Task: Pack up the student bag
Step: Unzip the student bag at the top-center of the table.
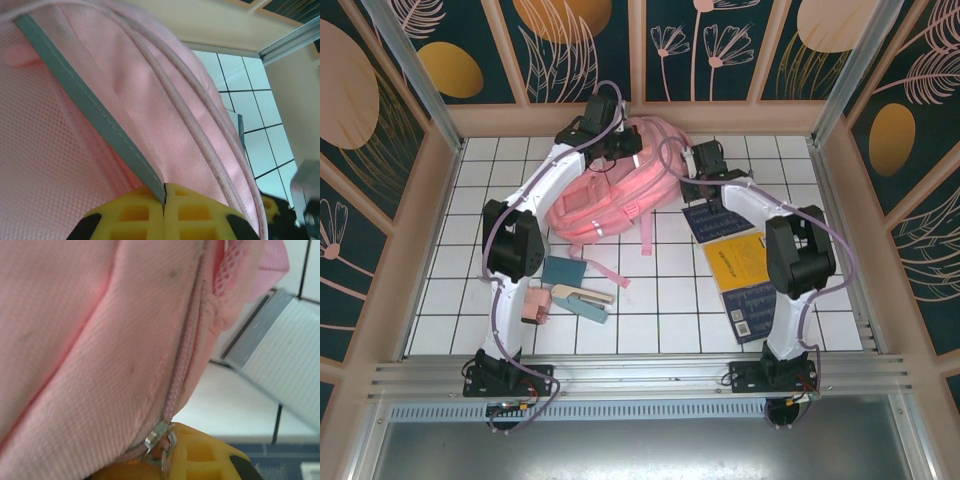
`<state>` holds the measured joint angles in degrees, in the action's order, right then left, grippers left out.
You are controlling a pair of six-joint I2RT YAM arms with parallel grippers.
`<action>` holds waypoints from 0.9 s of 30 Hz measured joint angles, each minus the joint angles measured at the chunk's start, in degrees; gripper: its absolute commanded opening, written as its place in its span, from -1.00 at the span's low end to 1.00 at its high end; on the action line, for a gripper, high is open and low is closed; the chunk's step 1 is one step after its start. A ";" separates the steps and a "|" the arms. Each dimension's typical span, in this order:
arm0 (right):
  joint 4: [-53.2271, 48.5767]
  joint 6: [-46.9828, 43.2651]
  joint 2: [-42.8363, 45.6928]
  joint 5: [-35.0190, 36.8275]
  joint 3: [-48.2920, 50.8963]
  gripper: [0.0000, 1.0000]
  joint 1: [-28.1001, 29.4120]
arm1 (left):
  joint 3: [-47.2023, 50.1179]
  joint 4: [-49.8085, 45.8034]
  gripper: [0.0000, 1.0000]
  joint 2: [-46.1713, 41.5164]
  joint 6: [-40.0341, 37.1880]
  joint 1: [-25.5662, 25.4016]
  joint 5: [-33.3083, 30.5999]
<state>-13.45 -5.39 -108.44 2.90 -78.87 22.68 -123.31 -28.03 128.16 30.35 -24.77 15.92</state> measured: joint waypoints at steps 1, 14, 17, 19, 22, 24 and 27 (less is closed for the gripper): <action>0.35 0.85 1.84 -0.04 1.95 -1.00 0.94 | -1.05 -1.25 -1.00 0.00 -0.57 -0.22 -0.39; 3.76 19.02 7.98 -2.54 11.80 -1.00 16.41 | -7.08 -8.00 -0.56 0.24 -8.20 -5.84 -3.98; 4.52 22.73 5.18 -3.87 11.80 -1.00 18.69 | -6.49 -7.45 -0.11 0.31 -9.40 -7.30 -6.12; 6.08 24.79 3.63 -5.95 12.17 -1.00 20.31 | -6.49 -7.19 -0.01 0.31 -8.94 -7.93 -9.05; 9.05 26.86 3.28 -8.41 13.11 -1.00 21.51 | -5.09 -7.08 0.02 -0.26 -6.73 -8.04 -12.31; 10.99 28.00 3.28 -9.60 13.11 -1.00 21.44 | 1.20 -5.92 0.02 -3.34 -3.61 -6.51 -12.48; 12.96 29.57 3.21 -12.98 13.05 -1.00 20.74 | 19.74 -0.57 0.03 -13.68 3.21 -0.87 -9.92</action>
<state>-0.49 24.18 -105.23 -10.09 -65.82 43.42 -103.57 -28.60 114.48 33.56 -25.65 6.00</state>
